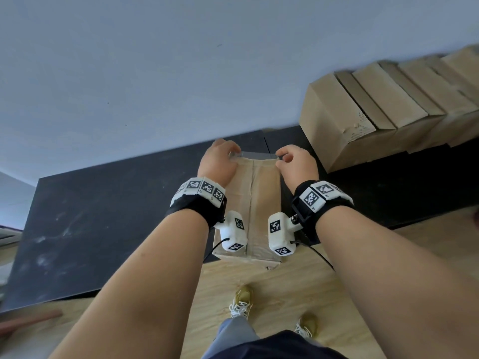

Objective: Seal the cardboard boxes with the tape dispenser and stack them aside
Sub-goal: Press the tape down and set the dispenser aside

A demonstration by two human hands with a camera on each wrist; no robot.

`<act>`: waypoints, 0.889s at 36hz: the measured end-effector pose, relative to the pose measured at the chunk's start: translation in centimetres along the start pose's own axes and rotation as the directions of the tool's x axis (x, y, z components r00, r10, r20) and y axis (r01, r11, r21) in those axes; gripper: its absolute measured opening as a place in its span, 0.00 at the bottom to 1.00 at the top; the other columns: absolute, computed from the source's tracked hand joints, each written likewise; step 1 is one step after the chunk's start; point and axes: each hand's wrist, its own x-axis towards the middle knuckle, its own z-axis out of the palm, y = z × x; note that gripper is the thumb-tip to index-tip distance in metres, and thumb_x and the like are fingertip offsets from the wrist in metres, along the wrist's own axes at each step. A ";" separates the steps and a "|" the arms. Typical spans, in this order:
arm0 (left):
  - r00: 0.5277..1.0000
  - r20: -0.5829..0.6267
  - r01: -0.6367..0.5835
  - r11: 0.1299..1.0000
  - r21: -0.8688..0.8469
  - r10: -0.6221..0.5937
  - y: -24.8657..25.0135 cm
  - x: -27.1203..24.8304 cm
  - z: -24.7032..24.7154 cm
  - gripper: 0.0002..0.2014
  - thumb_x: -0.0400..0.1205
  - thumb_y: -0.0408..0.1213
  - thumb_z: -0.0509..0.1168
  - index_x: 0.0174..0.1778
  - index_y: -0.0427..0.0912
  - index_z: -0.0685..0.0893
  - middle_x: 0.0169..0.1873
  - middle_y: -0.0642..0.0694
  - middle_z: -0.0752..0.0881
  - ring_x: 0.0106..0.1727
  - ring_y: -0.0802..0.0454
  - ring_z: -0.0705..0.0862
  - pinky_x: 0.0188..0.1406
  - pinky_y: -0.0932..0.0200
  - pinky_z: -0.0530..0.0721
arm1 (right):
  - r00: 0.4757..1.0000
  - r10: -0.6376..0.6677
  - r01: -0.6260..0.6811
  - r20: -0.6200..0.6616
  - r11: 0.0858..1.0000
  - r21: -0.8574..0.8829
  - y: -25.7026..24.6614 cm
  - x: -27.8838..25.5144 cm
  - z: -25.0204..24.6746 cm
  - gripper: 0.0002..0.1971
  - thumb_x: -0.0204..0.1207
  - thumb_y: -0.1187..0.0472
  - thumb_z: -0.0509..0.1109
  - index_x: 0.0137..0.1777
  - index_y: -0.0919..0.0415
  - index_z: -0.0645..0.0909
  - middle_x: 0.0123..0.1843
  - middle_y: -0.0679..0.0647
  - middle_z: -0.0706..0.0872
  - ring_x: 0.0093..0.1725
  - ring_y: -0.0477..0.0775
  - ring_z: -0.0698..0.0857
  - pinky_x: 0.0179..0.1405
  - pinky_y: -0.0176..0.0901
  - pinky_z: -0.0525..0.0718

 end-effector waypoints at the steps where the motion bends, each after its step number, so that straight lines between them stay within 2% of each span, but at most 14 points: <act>1: 0.999 0.031 -0.024 0.999 0.027 0.023 0.1 0.1 0.2 0.12 0.78 0.32 0.63 0.50 0.52 0.86 0.53 0.53 0.81 0.54 0.52 0.80 0.51 0.61 0.76 | 1.000 -0.004 0.004 0.021 1.000 -0.014 -0.1 0.1 0.1 0.11 0.77 0.66 0.68 0.56 0.57 0.86 0.55 0.55 0.85 0.49 0.50 0.82 0.50 0.36 0.74; 4: 0.993 0.109 -0.048 0.991 0.123 0.034 -0.1 0.3 0.6 0.13 0.84 0.38 0.60 0.59 0.49 0.87 0.57 0.49 0.84 0.63 0.48 0.76 0.60 0.57 0.74 | 0.997 0.010 -0.007 0.075 0.999 -0.045 0.0 0.3 0.4 0.11 0.77 0.65 0.69 0.57 0.56 0.87 0.58 0.54 0.87 0.54 0.52 0.85 0.54 0.39 0.78; 6: 0.989 0.143 -0.040 0.989 0.142 0.019 -0.5 0.3 0.9 0.14 0.85 0.39 0.58 0.62 0.49 0.85 0.58 0.48 0.83 0.64 0.45 0.76 0.64 0.55 0.74 | 0.994 0.014 -0.008 0.104 0.998 -0.055 0.1 0.4 0.4 0.12 0.78 0.65 0.69 0.59 0.55 0.86 0.56 0.51 0.85 0.53 0.51 0.84 0.54 0.39 0.78; 10: 0.973 0.225 0.038 0.998 0.049 -0.048 -0.8 0.1 1.1 0.15 0.85 0.36 0.56 0.65 0.48 0.82 0.63 0.47 0.77 0.66 0.43 0.74 0.69 0.51 0.72 | 0.984 0.062 -0.059 0.170 0.998 -0.022 0.2 0.4 0.3 0.12 0.78 0.65 0.65 0.55 0.49 0.82 0.53 0.47 0.83 0.49 0.50 0.81 0.46 0.41 0.76; 14: 0.953 0.269 0.159 0.986 -0.046 -0.141 -0.3 0.1 1.3 0.16 0.85 0.33 0.54 0.66 0.46 0.80 0.67 0.45 0.72 0.70 0.43 0.72 0.74 0.51 0.68 | 0.965 0.144 -0.162 0.217 0.985 0.064 0.0 0.6 0.3 0.15 0.76 0.66 0.61 0.54 0.47 0.81 0.54 0.47 0.83 0.53 0.51 0.82 0.50 0.43 0.79; 17: 0.931 0.298 0.242 0.967 -0.079 -0.208 0.1 0.3 1.5 0.14 0.85 0.35 0.54 0.64 0.46 0.79 0.67 0.43 0.70 0.70 0.41 0.71 0.75 0.49 0.67 | 0.953 0.155 -0.178 0.262 0.982 0.068 0.0 0.7 0.3 0.13 0.78 0.62 0.60 0.57 0.49 0.82 0.55 0.48 0.85 0.54 0.52 0.83 0.51 0.45 0.80; 20: 0.907 0.329 0.300 0.951 -0.070 -0.262 0.6 0.4 1.7 0.13 0.85 0.48 0.57 0.63 0.52 0.80 0.65 0.45 0.69 0.70 0.42 0.70 0.74 0.47 0.68 | 0.950 0.150 -0.176 0.273 0.982 0.071 0.5 0.8 0.3 0.12 0.80 0.58 0.61 0.60 0.50 0.82 0.54 0.48 0.85 0.53 0.51 0.83 0.54 0.47 0.81; 22: 0.905 0.331 0.301 0.952 -0.057 -0.266 0.6 0.4 1.9 0.14 0.83 0.53 0.59 0.62 0.55 0.81 0.62 0.48 0.68 0.69 0.43 0.70 0.72 0.51 0.68 | 0.949 0.140 -0.165 0.282 0.984 0.065 0.8 0.8 0.1 0.13 0.81 0.56 0.61 0.63 0.50 0.81 0.55 0.48 0.83 0.54 0.52 0.82 0.56 0.49 0.83; 25: 0.926 0.292 0.276 0.957 -0.087 -0.240 0.5 0.2 2.4 0.10 0.83 0.52 0.62 0.56 0.54 0.82 0.57 0.51 0.67 0.67 0.43 0.71 0.64 0.57 0.68 | 0.949 0.115 -0.140 0.292 0.988 0.064 0.9 1.0 -0.2 0.14 0.82 0.57 0.63 0.65 0.53 0.81 0.57 0.50 0.83 0.55 0.52 0.82 0.56 0.49 0.82; 29: 0.940 0.261 0.258 0.959 -0.118 -0.220 0.0 0.2 2.7 0.07 0.81 0.52 0.64 0.48 0.54 0.81 0.56 0.50 0.69 0.66 0.43 0.73 0.68 0.54 0.71 | 0.945 0.106 -0.124 0.309 0.992 0.039 0.7 1.6 -0.5 0.14 0.81 0.60 0.66 0.65 0.56 0.83 0.60 0.53 0.84 0.53 0.52 0.81 0.55 0.46 0.81; 32: 0.944 0.255 0.238 0.967 -0.089 -0.209 0.1 0.4 2.4 0.10 0.81 0.53 0.64 0.53 0.54 0.83 0.58 0.47 0.70 0.68 0.43 0.70 0.71 0.53 0.69 | 0.968 0.077 -0.089 0.240 0.995 0.040 0.5 2.0 -0.2 0.19 0.77 0.65 0.68 0.66 0.52 0.83 0.63 0.54 0.82 0.58 0.53 0.82 0.56 0.39 0.76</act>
